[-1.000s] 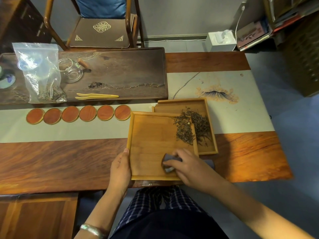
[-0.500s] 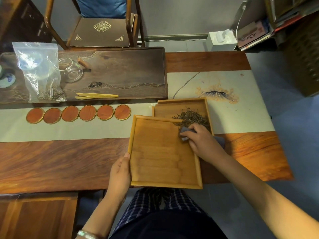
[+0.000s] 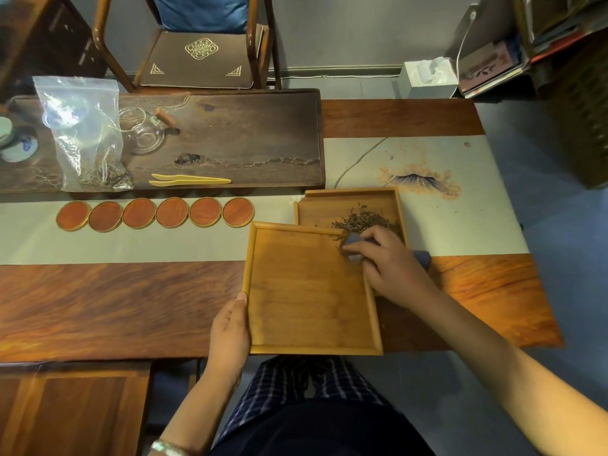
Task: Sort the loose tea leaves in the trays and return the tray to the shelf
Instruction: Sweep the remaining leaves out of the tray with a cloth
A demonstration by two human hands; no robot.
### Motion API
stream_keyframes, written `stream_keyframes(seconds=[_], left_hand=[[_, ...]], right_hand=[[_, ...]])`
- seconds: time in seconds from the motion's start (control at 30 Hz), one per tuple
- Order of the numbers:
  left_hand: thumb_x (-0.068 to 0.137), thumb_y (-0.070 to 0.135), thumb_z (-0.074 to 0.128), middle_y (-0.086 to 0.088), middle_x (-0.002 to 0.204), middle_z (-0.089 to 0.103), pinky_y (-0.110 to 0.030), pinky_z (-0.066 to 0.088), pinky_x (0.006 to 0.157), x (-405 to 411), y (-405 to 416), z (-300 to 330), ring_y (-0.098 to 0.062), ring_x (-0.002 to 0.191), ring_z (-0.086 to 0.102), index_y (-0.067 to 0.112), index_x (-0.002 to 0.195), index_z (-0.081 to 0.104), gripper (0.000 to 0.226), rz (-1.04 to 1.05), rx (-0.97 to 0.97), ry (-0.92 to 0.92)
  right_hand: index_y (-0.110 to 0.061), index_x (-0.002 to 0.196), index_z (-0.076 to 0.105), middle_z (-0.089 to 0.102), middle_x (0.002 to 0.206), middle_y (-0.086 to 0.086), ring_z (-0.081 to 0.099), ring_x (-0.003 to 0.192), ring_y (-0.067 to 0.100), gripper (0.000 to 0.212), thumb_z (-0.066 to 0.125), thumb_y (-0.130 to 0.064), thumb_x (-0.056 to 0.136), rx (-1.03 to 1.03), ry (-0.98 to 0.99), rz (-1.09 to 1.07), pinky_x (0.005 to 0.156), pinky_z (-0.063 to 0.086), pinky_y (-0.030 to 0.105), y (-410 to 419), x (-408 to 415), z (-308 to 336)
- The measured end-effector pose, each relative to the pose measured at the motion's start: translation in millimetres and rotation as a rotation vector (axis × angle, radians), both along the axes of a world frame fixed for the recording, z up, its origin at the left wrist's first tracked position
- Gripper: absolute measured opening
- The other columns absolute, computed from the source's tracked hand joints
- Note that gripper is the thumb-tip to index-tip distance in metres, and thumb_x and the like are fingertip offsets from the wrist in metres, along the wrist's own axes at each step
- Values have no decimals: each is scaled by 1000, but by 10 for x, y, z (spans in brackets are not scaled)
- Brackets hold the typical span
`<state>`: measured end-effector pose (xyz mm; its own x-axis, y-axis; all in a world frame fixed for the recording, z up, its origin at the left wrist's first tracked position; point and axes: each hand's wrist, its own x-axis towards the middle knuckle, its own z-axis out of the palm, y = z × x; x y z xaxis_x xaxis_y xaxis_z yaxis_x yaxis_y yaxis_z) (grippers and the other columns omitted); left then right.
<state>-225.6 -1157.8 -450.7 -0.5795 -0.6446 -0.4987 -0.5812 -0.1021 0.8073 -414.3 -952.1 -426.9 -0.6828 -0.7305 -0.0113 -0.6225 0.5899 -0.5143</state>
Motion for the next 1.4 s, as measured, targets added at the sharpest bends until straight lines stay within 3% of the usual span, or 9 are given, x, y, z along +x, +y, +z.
stream_keyframes(seconds=[0.1,0.2,0.47,0.7,0.83,0.97,1.13,1.23,1.4], left_hand=[[103,36,38,1,75,64,-11,43,53,2,-4,-6,5,59,58,6,82,65,45,-4,6,6],[103,36,38,0,73,62,-15,43,57,-12,-11,-7,-7,65,57,6,78,62,46,-16,9,12],[103,31,39,-5,69,59,-6,39,46,13,-53,-14,5,50,53,-11,82,58,51,-21,-30,33],[103,33,39,3,72,66,-5,42,52,4,-38,8,6,57,59,4,81,67,46,-45,-14,44],[103,33,40,5,67,66,-7,43,52,-30,-4,24,3,58,59,6,77,66,46,-34,-1,42],[103,35,38,-1,70,62,-19,46,58,-23,-27,28,-6,62,58,0,80,62,48,-3,29,37],[103,31,39,0,65,59,-10,43,50,-11,-96,40,-3,56,55,4,72,59,46,-5,-11,35],[103,31,39,2,61,55,-11,40,48,14,-107,29,-1,51,52,10,65,54,46,-20,-22,10],[104,31,37,-4,68,56,-7,39,48,-52,-97,30,-4,57,54,-4,78,58,48,-35,-45,11]], right_hand=[[-16,120,65,54,109,7,48,101,20,36,58,-5,86,17,-42,176,81,41,28,-78,285,39],[-15,120,65,54,110,10,50,103,25,34,57,-7,88,45,-52,217,82,41,32,-144,439,-51],[-14,123,62,51,112,9,47,110,25,32,54,-7,92,26,-137,-74,89,32,21,-273,204,-322],[-13,122,62,50,110,12,47,107,27,33,52,-7,92,35,-27,-89,86,44,35,-523,47,-245],[-14,125,60,50,112,12,46,108,27,34,51,-8,93,46,-3,-97,86,43,35,-675,40,-248],[-13,124,59,48,110,12,45,107,27,33,47,-8,94,90,-25,-177,83,46,36,-595,-13,-313],[-9,125,58,46,109,10,44,104,25,33,45,-8,95,201,-44,-326,81,44,32,-316,-177,-407],[-8,123,59,46,104,8,44,96,20,31,47,-10,95,154,-52,-354,77,39,27,-261,-210,-368],[-10,123,60,43,100,0,43,91,13,32,53,-8,91,-42,-82,-160,75,32,16,-384,52,-195]])
